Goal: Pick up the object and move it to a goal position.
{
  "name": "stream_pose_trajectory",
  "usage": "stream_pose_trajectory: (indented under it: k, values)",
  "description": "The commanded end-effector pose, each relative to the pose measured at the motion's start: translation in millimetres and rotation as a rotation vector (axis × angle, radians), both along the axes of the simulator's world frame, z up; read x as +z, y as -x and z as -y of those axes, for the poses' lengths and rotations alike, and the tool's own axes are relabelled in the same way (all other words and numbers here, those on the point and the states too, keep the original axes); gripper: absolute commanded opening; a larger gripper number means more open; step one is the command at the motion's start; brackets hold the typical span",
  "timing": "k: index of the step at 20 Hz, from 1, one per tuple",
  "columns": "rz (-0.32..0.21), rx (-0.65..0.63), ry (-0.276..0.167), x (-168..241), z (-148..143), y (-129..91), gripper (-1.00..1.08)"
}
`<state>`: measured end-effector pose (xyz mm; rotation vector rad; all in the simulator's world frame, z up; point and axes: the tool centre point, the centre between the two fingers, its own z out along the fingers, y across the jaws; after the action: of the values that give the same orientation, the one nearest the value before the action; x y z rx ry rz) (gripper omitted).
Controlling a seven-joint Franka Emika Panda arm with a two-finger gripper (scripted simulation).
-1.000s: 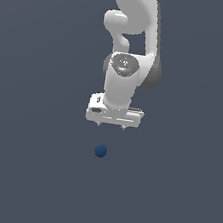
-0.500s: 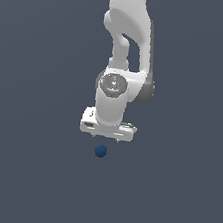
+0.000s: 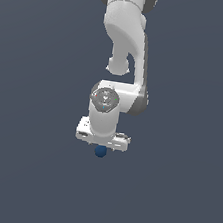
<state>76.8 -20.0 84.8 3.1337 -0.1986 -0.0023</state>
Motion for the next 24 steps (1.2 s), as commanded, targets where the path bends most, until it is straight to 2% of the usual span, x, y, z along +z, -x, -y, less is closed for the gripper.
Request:
stream_pose_trajectory:
  k: [1,7,16,22,23,24]
  values:
    - [0.001,-0.006,-0.001,-3,1,-3,1.00]
    - [0.000,-0.005,-0.001,-7,1,-2,1.00]
    - [0.001,-0.007,-0.001,-48,1,-2,1.00]
    - [0.002,-0.007,-0.002,-54,1,-3,1.00]
    - [0.002,-0.007,-0.002,-54,1,-3,-1.00]
    - [0.002,-0.007,-0.002,-54,1,-3,-1.00]
